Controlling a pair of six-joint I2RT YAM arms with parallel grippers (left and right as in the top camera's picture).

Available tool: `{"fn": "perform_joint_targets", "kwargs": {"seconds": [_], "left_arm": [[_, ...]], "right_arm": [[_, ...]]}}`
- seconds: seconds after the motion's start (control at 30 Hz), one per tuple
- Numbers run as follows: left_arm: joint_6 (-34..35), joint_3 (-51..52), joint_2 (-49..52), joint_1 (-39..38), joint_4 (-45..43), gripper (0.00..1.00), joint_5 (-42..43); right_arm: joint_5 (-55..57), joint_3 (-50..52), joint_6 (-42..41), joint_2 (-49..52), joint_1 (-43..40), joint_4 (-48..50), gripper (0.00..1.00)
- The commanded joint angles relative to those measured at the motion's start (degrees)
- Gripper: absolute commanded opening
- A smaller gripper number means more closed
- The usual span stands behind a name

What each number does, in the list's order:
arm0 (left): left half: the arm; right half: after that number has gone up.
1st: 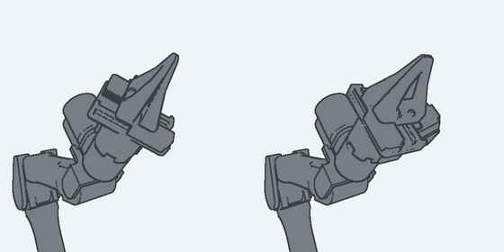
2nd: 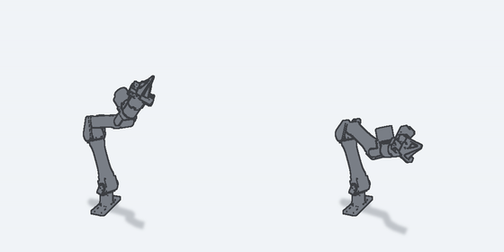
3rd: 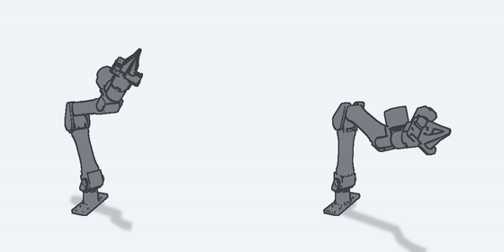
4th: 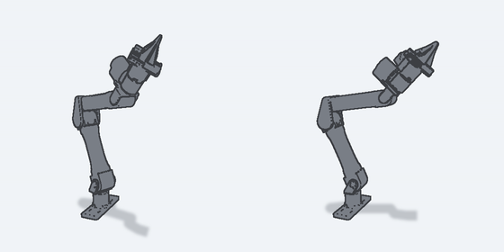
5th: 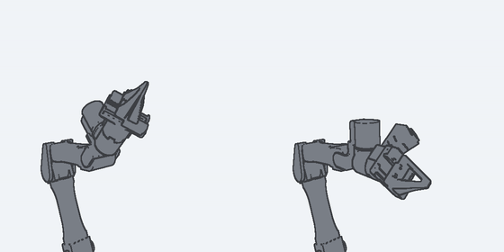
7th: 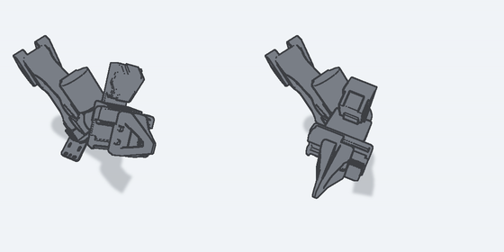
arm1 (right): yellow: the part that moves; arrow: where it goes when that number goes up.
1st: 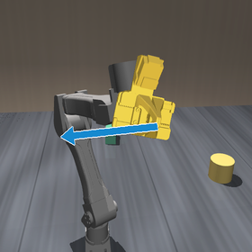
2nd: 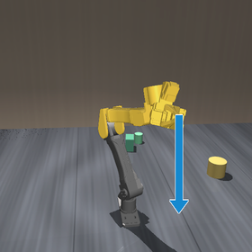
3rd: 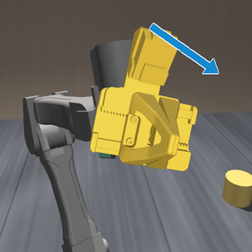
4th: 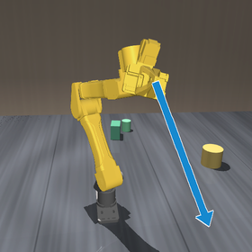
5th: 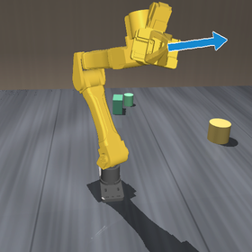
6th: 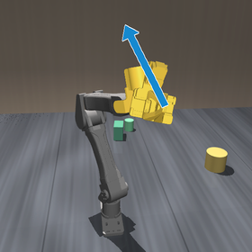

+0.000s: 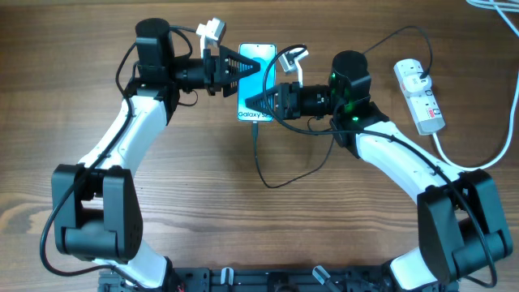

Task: Plug charger to phone and switch on socket

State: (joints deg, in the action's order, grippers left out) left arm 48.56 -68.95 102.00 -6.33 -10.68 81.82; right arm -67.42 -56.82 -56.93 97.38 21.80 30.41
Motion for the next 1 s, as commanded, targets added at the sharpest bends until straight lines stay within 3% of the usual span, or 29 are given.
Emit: {"fn": "perform_joint_targets", "kwargs": {"seconds": [0.0, 0.13, 0.27, 0.37, 0.6, 0.87, 0.97], "left_arm": [[-0.6, -0.2, -1.5, 1.2, -0.1, 0.95, -6.7], [-1.2, -0.2, -1.5, 2.9, 5.5, 1.00, -12.6], [-8.6, -0.2, -1.5, 3.4, 19.5, 1.00, -22.8], [-9.6, -0.2, -1.5, 3.4, 28.5, 1.00, -32.1], [-9.6, -0.2, -1.5, 3.4, 30.4, 1.00, -39.3], [-9.6, -0.2, -1.5, 3.4, 37.4, 1.00, -60.5], [-9.6, -0.2, -1.5, 3.4, 38.5, 1.00, -62.2]], "right_arm": [[0.6, -0.4, 2.1, -0.2, -0.1, -1.0, 0.04], [1.7, -0.4, 7.5, -0.2, -1.6, -9.4, 0.04], [4.8, -0.4, 15.9, -0.2, -3.9, -19.7, 0.04], [9.3, -0.4, 20.3, -0.2, -5.2, -25.2, 0.04], [17.7, -0.4, 29.1, -0.2, -8.6, -35.9, 0.04], [35.8, -0.4, 38.7, -0.2, -9.8, -50.4, 0.04], [39.5, -0.4, 39.6, -0.1, -9.8, -52.4, 0.04]]}}
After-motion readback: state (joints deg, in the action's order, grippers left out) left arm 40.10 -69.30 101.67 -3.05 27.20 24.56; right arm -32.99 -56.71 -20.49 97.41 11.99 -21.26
